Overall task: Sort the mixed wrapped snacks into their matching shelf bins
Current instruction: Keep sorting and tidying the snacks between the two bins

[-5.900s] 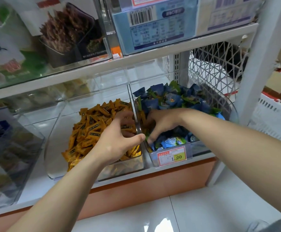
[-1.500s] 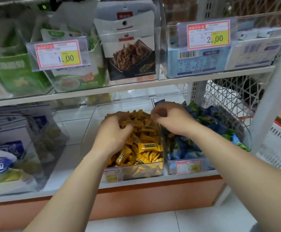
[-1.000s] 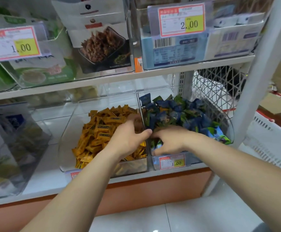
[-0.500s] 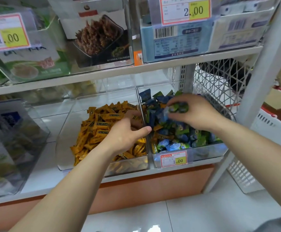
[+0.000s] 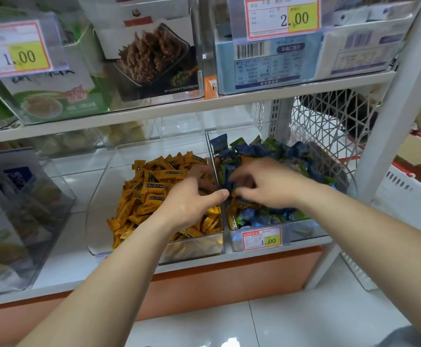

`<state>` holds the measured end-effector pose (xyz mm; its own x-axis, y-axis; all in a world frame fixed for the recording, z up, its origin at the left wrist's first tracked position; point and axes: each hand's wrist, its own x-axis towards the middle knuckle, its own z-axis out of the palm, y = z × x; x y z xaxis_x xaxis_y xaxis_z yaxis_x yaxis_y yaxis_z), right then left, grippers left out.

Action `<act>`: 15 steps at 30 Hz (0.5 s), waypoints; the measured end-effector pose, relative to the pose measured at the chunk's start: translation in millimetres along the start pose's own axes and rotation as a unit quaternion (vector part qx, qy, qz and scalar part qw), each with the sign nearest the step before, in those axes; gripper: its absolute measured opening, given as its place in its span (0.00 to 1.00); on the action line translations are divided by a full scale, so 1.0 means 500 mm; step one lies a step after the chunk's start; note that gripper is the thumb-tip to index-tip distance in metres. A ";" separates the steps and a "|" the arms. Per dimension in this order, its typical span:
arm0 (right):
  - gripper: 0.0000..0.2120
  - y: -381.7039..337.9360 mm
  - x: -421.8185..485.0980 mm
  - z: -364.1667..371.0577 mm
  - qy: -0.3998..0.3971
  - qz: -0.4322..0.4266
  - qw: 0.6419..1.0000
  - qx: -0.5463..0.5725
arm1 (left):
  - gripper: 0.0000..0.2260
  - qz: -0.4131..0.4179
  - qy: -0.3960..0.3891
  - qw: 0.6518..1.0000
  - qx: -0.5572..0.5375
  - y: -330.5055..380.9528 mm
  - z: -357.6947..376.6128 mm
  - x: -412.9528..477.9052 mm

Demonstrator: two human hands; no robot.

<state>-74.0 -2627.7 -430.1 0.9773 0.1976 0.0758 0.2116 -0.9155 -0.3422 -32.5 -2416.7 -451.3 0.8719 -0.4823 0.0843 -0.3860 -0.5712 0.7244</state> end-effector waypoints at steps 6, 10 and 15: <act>0.18 -0.001 0.016 0.083 -0.153 0.024 0.987 -0.042 | 0.25 0.004 0.004 1.000 0.007 -0.003 0.001 0.000; 0.23 0.003 0.028 0.092 -0.142 0.028 0.988 -0.046 | 0.25 0.006 0.003 1.000 0.004 -0.005 0.001 0.001; 0.27 0.001 0.037 0.107 -0.158 0.057 0.984 -0.052 | 0.24 0.011 0.003 1.000 -0.003 -0.006 0.001 -0.001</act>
<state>-55.7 -2605.7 -478.7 0.9498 0.1754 -0.2590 0.1149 -0.9658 -0.2325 -32.1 -2415.1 -454.1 0.8648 -0.4913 0.1040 -0.4036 -0.5566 0.7262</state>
